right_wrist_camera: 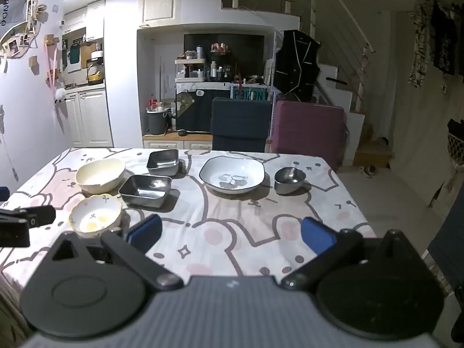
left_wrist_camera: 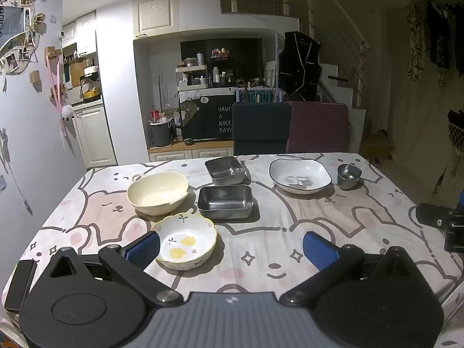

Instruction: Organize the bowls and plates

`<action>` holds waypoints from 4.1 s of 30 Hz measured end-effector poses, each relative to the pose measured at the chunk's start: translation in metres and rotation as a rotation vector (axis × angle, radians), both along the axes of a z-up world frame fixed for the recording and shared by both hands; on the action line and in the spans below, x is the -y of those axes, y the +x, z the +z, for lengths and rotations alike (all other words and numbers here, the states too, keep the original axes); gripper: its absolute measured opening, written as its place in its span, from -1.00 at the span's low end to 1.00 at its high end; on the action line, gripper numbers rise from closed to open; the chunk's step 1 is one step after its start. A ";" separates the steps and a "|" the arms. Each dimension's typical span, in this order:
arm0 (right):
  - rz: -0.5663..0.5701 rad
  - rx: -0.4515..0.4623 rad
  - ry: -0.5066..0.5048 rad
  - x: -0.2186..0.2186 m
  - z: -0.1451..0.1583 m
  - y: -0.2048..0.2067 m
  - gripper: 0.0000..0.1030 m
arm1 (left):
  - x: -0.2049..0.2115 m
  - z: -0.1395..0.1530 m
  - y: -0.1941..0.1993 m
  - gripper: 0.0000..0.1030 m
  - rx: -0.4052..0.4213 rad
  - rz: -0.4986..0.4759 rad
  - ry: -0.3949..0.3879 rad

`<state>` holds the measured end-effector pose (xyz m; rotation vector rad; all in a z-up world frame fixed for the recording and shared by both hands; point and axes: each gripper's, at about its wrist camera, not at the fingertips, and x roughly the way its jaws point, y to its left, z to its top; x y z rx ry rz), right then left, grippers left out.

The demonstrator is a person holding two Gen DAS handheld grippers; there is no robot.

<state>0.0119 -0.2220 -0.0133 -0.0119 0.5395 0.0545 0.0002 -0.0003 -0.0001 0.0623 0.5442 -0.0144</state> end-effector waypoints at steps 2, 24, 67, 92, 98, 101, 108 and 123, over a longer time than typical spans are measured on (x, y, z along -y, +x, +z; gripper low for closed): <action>0.000 0.002 0.001 0.000 0.000 0.000 1.00 | 0.000 0.000 0.000 1.00 0.002 -0.001 -0.004; 0.004 -0.004 0.009 -0.003 0.000 0.001 1.00 | 0.000 0.000 0.000 1.00 -0.003 -0.001 -0.007; 0.006 -0.007 0.013 -0.003 -0.001 0.001 1.00 | -0.002 -0.002 -0.002 1.00 -0.001 -0.001 -0.017; 0.004 -0.008 0.013 -0.002 -0.001 0.001 1.00 | -0.002 -0.001 -0.002 1.00 -0.001 -0.001 -0.019; 0.002 -0.008 0.011 -0.003 -0.003 0.000 1.00 | -0.002 0.000 0.000 1.00 0.002 0.004 -0.012; -0.006 -0.005 0.008 0.000 -0.004 0.000 1.00 | -0.004 0.006 -0.002 1.00 0.004 0.007 -0.009; -0.027 -0.011 0.009 0.004 -0.003 0.001 1.00 | 0.004 0.002 0.006 1.00 -0.007 0.001 0.002; -0.068 -0.090 0.029 0.008 -0.008 0.057 1.00 | 0.017 -0.010 0.083 1.00 -0.080 -0.016 -0.022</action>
